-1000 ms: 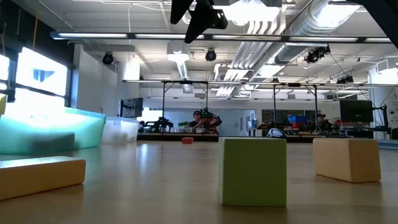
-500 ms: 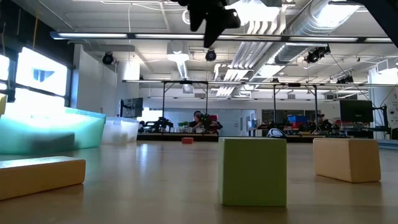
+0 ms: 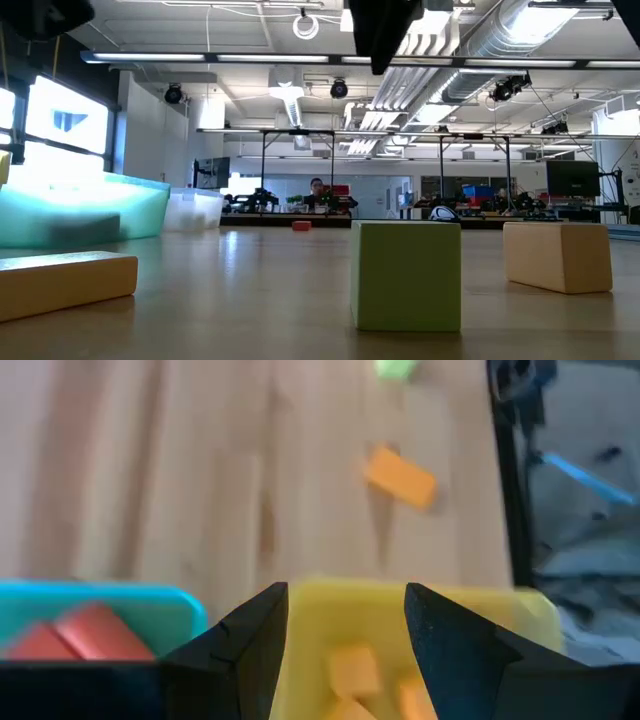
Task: Sort & place blocks by color
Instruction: Put the orange arch block into the blue bin
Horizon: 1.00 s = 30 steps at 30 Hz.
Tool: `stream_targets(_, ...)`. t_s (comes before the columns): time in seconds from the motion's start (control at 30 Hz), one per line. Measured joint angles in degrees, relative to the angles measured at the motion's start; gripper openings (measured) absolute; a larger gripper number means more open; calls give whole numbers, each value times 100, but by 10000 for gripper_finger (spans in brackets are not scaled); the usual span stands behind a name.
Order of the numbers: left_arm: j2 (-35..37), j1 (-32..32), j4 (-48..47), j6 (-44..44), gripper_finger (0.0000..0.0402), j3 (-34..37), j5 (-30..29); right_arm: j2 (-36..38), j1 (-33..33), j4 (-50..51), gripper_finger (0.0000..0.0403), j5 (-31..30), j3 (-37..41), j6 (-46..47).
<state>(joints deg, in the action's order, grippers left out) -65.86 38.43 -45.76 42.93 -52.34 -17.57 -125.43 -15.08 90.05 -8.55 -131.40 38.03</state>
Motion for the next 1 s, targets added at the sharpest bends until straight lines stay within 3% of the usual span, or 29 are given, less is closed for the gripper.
stream_targets(0.57,452,-1757,-401,-2870,187,-4,-113,-2,-589,1,217,117,1949,1683)
stream_targets(1.0,452,-2906,-553,-4181,187,-4,-109,265,-558,-4,217,-204,2099,2360)
